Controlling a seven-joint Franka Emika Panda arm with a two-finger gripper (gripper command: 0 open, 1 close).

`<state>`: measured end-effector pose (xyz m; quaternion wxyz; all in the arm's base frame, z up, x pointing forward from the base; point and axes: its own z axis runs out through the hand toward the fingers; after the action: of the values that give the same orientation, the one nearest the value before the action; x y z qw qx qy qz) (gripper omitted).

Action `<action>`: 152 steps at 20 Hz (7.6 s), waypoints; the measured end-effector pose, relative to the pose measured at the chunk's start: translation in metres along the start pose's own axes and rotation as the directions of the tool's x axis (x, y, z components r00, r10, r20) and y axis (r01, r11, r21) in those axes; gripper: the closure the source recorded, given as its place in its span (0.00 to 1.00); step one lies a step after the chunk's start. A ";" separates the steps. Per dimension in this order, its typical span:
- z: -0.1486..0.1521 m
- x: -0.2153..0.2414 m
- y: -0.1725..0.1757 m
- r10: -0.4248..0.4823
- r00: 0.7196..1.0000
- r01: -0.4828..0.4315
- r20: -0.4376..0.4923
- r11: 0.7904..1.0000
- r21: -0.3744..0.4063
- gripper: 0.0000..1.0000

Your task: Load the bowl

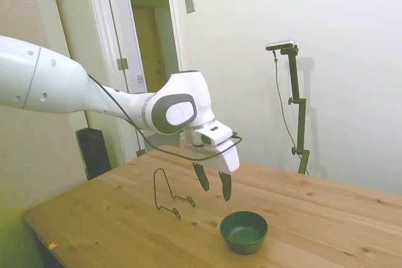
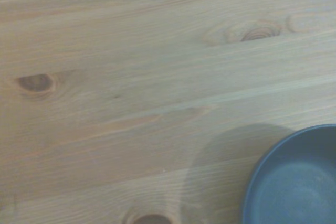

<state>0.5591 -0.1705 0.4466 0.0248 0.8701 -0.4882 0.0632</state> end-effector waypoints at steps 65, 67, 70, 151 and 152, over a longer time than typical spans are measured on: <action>0.021 -0.050 -0.050 -0.067 0.997 0.069 0.025 0.992 -0.105 1.00; -0.016 -0.074 -0.053 -0.101 0.992 0.103 0.072 0.994 -0.025 1.00; -0.078 -0.111 -0.043 -0.162 0.972 0.147 0.170 0.984 0.097 1.00; 0.036 -0.074 -0.060 -0.308 0.720 -0.030 0.622 0.881 0.471 0.00; 0.036 -0.074 -0.061 -0.307 0.720 -0.029 0.622 0.883 0.469 0.00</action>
<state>0.5756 -0.0796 0.4021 -0.3510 0.8485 -0.3660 -0.1516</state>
